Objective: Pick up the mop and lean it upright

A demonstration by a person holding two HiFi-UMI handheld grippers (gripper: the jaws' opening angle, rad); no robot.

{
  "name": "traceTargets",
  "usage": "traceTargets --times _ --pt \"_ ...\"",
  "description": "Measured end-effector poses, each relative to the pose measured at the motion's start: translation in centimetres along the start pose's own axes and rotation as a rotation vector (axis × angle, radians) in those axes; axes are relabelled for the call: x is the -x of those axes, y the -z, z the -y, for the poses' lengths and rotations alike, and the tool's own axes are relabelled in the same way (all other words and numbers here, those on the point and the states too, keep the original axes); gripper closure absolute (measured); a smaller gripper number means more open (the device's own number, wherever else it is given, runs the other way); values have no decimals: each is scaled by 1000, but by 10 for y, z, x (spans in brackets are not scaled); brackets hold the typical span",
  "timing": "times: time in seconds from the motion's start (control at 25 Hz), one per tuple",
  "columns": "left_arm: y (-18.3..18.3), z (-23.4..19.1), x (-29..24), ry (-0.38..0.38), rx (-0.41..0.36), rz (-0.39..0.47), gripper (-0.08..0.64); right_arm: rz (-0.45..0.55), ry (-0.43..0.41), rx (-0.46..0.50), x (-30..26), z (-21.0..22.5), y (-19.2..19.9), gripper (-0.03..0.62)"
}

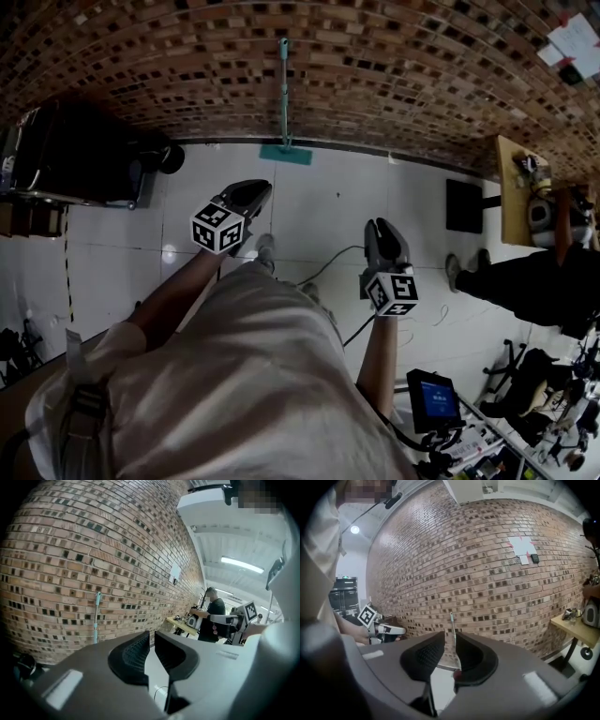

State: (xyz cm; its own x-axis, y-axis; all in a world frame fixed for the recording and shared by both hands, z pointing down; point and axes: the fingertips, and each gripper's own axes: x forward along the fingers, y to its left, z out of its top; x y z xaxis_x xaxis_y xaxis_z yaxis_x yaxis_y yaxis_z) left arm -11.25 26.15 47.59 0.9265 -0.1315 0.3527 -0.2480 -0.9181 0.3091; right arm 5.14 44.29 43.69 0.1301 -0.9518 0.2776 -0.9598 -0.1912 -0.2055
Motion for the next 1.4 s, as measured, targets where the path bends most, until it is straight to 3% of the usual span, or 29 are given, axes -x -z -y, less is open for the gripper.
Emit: traceTargets --times 0.56,1.12,1.4 --pt "-13 -89 -13 59 -23 -41 505 -10 79 -20 -75 -22 -2 522" --pt "-29 -151 -6 29 -5 -15 500 -4 79 -4 -147 -27 -20 522" --pt "-40 -184 -2 -39 10 12 497 -3 9 3 -189 -37 -32 522"
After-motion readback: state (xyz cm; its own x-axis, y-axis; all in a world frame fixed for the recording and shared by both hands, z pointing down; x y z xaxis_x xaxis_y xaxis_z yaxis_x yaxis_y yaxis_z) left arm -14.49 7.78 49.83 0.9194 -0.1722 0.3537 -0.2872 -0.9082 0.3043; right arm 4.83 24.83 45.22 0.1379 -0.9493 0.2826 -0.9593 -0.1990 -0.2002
